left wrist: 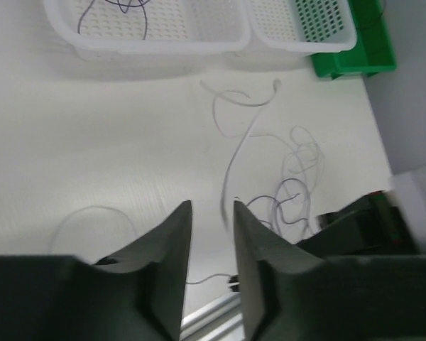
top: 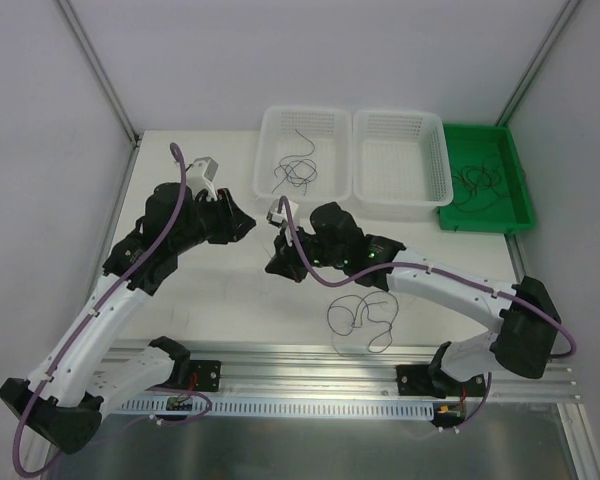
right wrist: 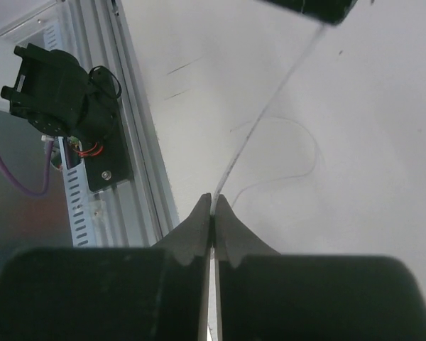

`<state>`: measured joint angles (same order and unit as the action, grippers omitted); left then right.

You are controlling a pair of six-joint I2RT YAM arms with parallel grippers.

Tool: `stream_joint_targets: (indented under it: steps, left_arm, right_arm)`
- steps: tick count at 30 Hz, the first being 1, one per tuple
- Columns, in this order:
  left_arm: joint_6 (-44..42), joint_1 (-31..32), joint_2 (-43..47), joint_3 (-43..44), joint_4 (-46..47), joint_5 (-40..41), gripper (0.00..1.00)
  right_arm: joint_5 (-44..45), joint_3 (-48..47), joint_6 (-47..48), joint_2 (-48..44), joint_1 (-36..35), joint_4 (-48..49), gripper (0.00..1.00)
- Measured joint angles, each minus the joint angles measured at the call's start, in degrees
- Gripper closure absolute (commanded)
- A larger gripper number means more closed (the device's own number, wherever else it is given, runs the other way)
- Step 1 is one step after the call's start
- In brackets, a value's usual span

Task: Untangle the cables
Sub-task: Untie the cable, then place the cable in the bin.

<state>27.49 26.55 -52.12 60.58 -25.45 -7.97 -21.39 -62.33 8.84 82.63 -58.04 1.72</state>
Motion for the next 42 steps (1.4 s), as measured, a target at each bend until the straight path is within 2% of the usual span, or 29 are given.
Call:
stream_joint_targets:
  steps: [2,3,6,8,13,22,30,37,42]
  left_arm:
    - [-1.4,0.0,-1.0,0.0,0.3,0.6,0.43]
    - [-2.1,0.0,-1.6,0.0,0.4,0.9,0.25]
    - [-4.4,0.0,-2.5,0.0,0.4,2.2,0.07]
    - [-5.9,0.0,-2.3,0.0,0.4,3.3,0.02]
    - [-9.4,0.0,1.1,-1.3,1.2,7.8,0.01]
    - [-16.9,0.0,3.0,-7.6,1.7,16.4,0.01]
    - [-19.7,0.0,1.9,-9.4,1.6,20.8,0.01]
    - [-20.7,0.0,0.7,-9.6,1.6,22.2,0.01]
    - [-21.0,0.0,-0.9,-9.7,1.6,22.3,0.01]
  right_arm:
    - [1.8,-2.4,0.9,-1.4,0.4,-4.7,0.99]
    - [2.8,-3.8,1.3,-2.3,0.9,-7.1,0.99]
    - [6.2,-8.6,2.1,-4.9,3.1,-14.1,0.99]
    - [8.5,-12.5,2.7,-6.1,5.3,-19.1,0.99]
    - [14.1,-22.8,4.3,-7.7,13.0,-28.8,0.99]
    - [17.2,-38.4,6.3,-4.0,28.9,-37.2,0.99]
    - [17.6,-51.2,7.3,4.0,42.1,-34.0,0.99]
    - [14.4,-52.8,6.6,13.3,50.8,-25.8,0.99]
    - [11.5,-53.5,6.3,22.2,53.1,-22.1,0.98]
